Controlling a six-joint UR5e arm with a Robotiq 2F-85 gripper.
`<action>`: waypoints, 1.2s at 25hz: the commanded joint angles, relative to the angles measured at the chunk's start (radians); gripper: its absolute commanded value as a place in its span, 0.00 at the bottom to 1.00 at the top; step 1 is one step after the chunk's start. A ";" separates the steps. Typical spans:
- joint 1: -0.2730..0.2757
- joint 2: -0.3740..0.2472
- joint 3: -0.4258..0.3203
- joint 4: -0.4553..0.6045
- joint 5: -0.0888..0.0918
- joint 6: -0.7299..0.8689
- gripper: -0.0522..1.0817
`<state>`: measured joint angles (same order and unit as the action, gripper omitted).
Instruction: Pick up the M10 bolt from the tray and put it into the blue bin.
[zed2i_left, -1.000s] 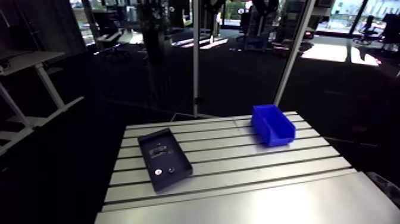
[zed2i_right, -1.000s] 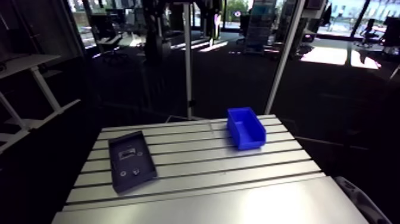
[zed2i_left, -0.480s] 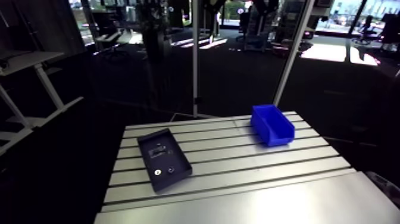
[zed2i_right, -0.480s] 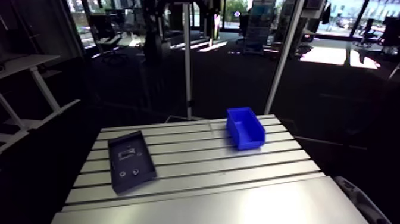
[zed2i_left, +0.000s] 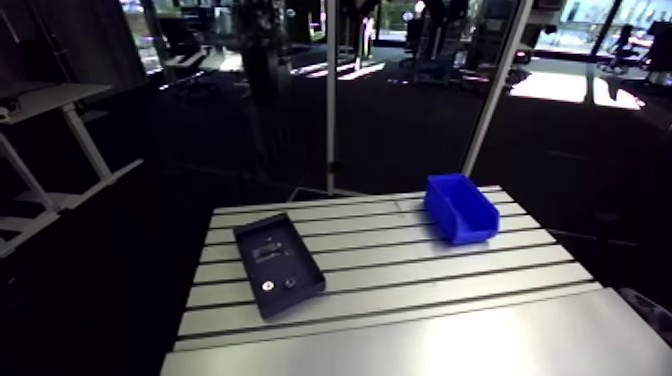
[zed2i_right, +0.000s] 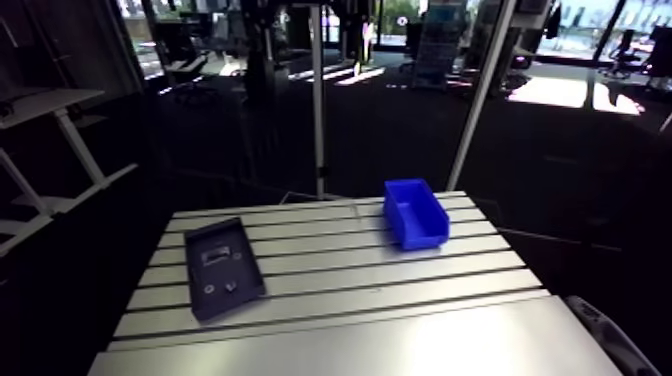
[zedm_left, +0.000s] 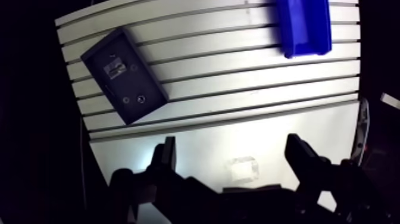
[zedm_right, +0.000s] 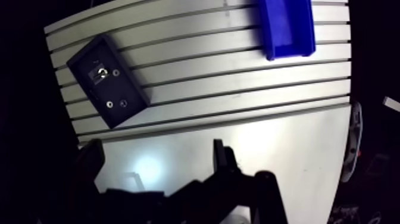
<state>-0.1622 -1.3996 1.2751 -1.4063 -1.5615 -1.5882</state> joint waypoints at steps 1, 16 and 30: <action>0.009 0.011 -0.006 0.002 0.002 -0.074 0.05; 0.020 0.018 -0.006 -0.047 0.005 -0.290 0.05; 0.142 0.124 -0.018 -0.085 -0.002 -0.706 0.05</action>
<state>-0.0696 -1.3143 1.2619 -1.4905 -1.5597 -2.1534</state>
